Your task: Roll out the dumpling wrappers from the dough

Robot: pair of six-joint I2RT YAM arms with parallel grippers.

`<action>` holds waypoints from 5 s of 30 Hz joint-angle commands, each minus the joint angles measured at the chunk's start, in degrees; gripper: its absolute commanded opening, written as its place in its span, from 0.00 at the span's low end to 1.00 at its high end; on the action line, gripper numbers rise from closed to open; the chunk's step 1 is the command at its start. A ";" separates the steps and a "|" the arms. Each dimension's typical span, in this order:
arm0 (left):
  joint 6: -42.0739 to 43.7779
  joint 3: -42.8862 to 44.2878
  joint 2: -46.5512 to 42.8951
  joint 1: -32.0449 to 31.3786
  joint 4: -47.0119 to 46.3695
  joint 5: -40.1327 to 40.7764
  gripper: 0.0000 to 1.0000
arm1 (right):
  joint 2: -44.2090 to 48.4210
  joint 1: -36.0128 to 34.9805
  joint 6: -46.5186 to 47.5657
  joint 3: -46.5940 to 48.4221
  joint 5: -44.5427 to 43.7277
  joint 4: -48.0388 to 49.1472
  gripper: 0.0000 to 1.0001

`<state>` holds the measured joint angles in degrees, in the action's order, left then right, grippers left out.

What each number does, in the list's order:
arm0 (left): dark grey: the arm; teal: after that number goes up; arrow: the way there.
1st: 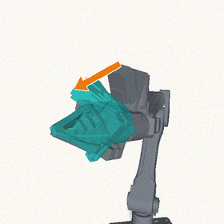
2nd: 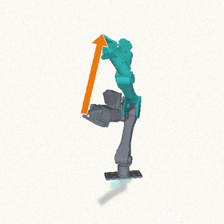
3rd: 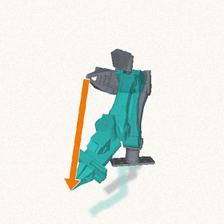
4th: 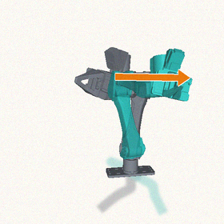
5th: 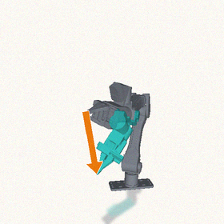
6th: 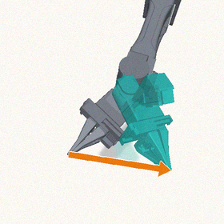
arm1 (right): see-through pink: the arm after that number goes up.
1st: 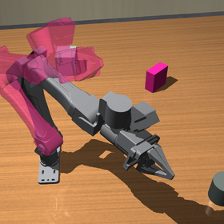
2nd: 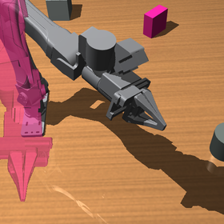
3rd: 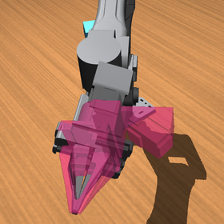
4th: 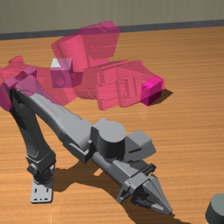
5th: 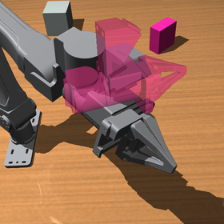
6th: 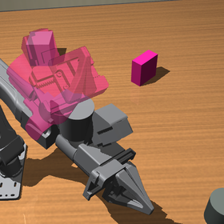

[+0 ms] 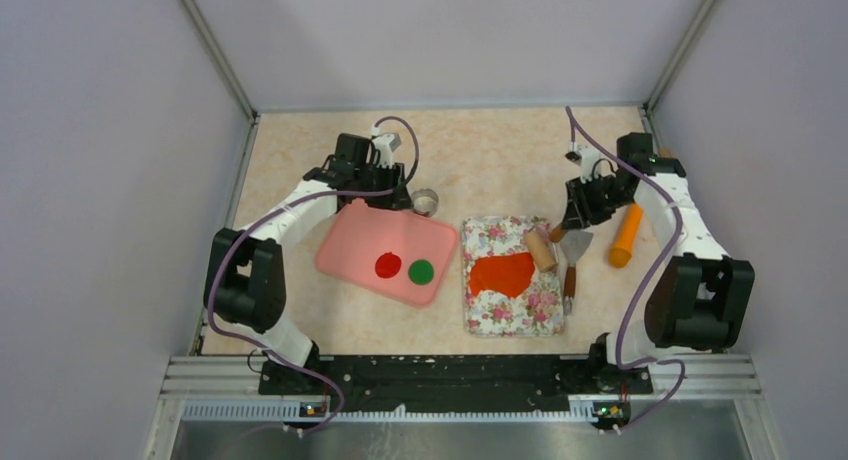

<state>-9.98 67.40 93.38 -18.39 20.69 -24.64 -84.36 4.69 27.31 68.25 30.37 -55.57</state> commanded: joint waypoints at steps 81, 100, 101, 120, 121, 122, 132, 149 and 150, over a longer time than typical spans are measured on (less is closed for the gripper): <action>1.20 26.01 25.89 -3.31 7.43 17.43 0.44 | 19.64 -1.00 -17.32 3.27 -8.61 1.01 0.61; 3.17 27.58 18.49 -8.77 9.70 8.86 0.00 | 23.41 -1.00 -18.67 -4.86 -8.07 2.28 0.61; 3.17 27.21 17.29 -9.82 9.76 7.58 0.00 | 23.18 -1.00 -19.10 -4.89 -7.84 2.24 0.61; 2.89 23.42 16.70 -26.25 8.49 0.16 0.00 | 16.67 -2.35 -40.13 -16.18 11.46 15.35 0.44; 2.86 23.38 17.11 -26.67 8.12 0.30 0.00 | 16.42 -2.97 -40.67 -17.36 12.06 16.66 0.43; 2.80 23.34 17.45 -27.15 7.75 0.49 0.00 | 16.09 -3.36 -41.31 -18.15 12.99 18.02 0.43; 3.94 25.77 20.64 -30.83 6.65 2.61 0.00 | 12.32 -7.64 -45.46 -22.12 15.50 26.42 0.41; 4.28 26.92 22.43 -31.79 6.03 3.00 0.00 | 9.74 -10.46 -44.30 -24.91 10.74 24.35 0.24; 4.24 26.96 22.53 -31.80 6.03 2.94 0.00 | 9.74 -10.46 -44.37 -24.92 10.61 24.60 0.23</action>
<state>-6.04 91.81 115.04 -49.98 29.39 -21.56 -75.16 -5.15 -17.54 43.77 41.95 -31.40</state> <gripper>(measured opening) 0.009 0.257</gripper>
